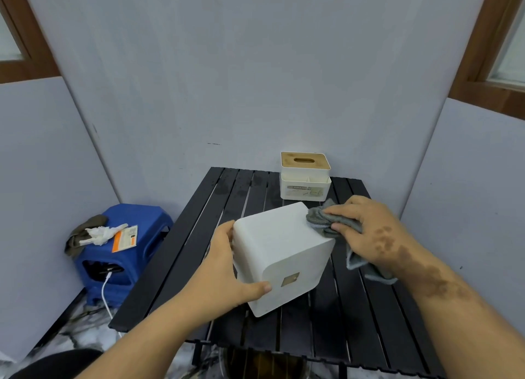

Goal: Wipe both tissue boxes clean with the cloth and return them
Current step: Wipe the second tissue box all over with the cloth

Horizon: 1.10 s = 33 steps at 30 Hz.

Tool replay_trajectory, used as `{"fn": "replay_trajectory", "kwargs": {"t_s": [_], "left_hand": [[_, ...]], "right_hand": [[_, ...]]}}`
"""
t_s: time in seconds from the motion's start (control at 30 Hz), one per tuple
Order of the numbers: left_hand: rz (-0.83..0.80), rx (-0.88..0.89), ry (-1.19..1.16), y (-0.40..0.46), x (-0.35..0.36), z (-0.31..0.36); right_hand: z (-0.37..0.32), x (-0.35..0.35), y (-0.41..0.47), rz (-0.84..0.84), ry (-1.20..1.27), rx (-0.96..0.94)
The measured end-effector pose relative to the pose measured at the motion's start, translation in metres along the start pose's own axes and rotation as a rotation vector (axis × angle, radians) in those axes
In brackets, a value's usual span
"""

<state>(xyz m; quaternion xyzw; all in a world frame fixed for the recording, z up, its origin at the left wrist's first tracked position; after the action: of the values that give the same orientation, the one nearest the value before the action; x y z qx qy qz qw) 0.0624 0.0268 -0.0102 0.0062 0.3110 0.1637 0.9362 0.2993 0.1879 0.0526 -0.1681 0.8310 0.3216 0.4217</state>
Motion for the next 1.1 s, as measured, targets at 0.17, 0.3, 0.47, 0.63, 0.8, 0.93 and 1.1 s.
{"fn": "replay_trajectory", "kwargs": {"t_s": [0.17, 0.3, 0.47, 0.63, 0.8, 0.93, 1.1], "left_hand": [[0.01, -0.002, 0.11, -0.001, -0.014, 0.03], [0.031, 0.151, 0.439, 0.008, -0.017, 0.073], [-0.095, 0.196, 0.788, 0.04, 0.014, 0.112], [-0.16, 0.25, 1.062, 0.066, 0.04, 0.126], [-0.249, 0.174, 1.062, 0.079, 0.034, 0.121], [-0.26, 0.175, 0.925, 0.083, 0.018, 0.121], [-0.165, 0.204, 0.584, 0.07, -0.016, 0.107]], "right_hand": [[0.031, -0.028, 0.001, 0.053, -0.006, 0.073], [0.049, -0.038, 0.0, 0.073, 0.07, 0.13], [0.056, -0.032, 0.001, 0.03, 0.141, 0.161], [0.062, -0.026, 0.0, -0.049, 0.147, 0.185], [0.06, -0.025, -0.004, -0.06, 0.16, 0.189], [0.058, -0.026, -0.009, -0.066, 0.173, 0.179], [0.053, -0.028, -0.016, -0.031, 0.244, 0.139]]}}
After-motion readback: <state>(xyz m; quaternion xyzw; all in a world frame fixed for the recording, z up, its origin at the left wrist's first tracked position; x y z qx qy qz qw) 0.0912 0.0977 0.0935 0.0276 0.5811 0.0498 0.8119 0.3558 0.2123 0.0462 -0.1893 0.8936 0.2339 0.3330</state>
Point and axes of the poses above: each hand's wrist, its own y-axis towards the middle knuckle, its own x-axis out of the palm, z = x × y, the point moved 3 cm from there along y, towards the middle knuckle, and after that the axes turned 4 degrees about z, right-handed, at the moved point
